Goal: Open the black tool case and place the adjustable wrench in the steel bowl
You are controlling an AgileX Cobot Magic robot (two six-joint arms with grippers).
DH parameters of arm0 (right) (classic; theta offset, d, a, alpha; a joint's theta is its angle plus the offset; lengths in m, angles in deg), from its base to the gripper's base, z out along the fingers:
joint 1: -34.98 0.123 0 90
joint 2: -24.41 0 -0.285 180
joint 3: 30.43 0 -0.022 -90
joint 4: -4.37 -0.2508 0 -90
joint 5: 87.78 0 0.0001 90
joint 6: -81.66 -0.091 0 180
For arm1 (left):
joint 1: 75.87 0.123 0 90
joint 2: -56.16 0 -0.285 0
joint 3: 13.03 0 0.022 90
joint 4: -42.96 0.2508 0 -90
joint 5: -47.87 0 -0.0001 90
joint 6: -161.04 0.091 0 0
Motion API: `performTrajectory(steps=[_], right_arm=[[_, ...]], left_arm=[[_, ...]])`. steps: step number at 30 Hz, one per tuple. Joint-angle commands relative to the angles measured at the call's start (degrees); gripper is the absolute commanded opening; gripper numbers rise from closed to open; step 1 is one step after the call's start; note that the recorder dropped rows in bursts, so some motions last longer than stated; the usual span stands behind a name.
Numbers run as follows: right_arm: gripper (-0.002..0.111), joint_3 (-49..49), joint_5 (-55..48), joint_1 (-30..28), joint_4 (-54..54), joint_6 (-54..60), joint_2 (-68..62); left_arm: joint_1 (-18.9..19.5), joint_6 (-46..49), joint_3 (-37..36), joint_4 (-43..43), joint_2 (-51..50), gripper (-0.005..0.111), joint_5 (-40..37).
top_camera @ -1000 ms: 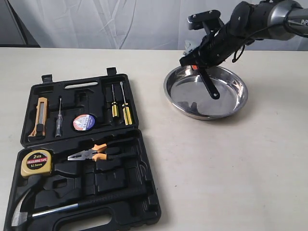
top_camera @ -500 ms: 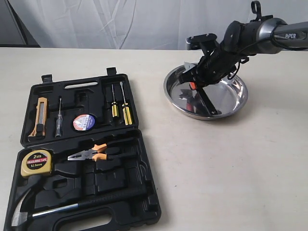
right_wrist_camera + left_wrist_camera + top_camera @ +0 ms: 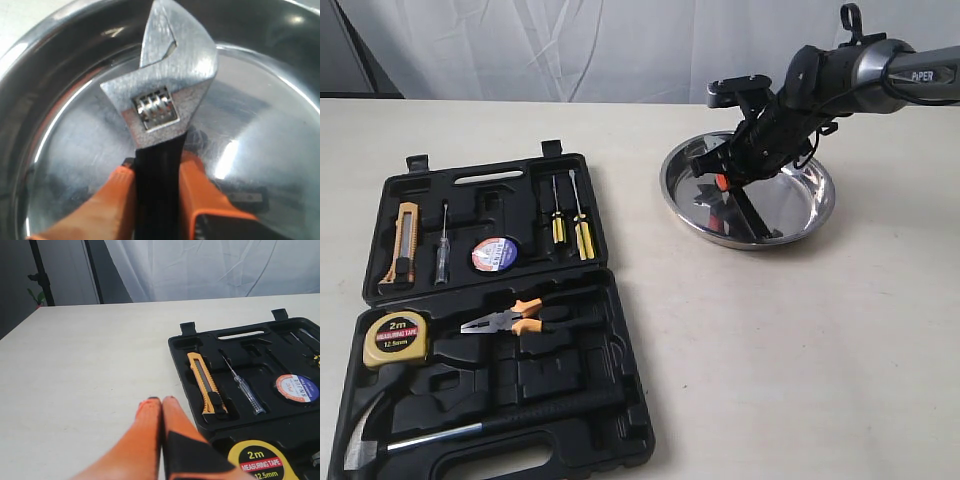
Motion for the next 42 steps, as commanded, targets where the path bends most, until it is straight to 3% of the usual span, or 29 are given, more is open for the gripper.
performTrajectory(steps=[1,9,14,17,24,32,42], right_arm=[[0.001,-0.25,0.41,-0.36,2.24,-2.3,0.44],[0.043,-0.25,-0.67,-0.36,2.75,-2.39,0.44],[0.043,-0.25,-3.07,-0.36,2.75,-4.63,0.44],[0.039,-0.25,-4.64,-0.36,2.99,-5.54,0.8],[0.001,-0.15,-5.49,-0.36,2.88,-5.54,6.55],[-0.001,1.05,-7.42,-0.36,3.18,-6.25,17.23],[-0.001,25.32,2.94,-0.5,3.4,-8.92,40.27]], left_arm=[[0.11,-0.09,-0.09,0.12,0.22,0.0,0.28],[0.11,-0.09,-0.09,0.12,0.22,0.0,0.28],[0.11,-0.09,-0.09,0.12,0.22,0.0,0.28],[0.11,-0.09,-0.09,0.12,0.22,0.0,0.28],[0.11,-0.09,-0.09,0.12,0.22,0.0,0.28],[0.11,-0.09,-0.09,0.12,0.22,0.0,0.28],[0.11,-0.09,-0.09,0.12,0.22,0.0,0.28]])
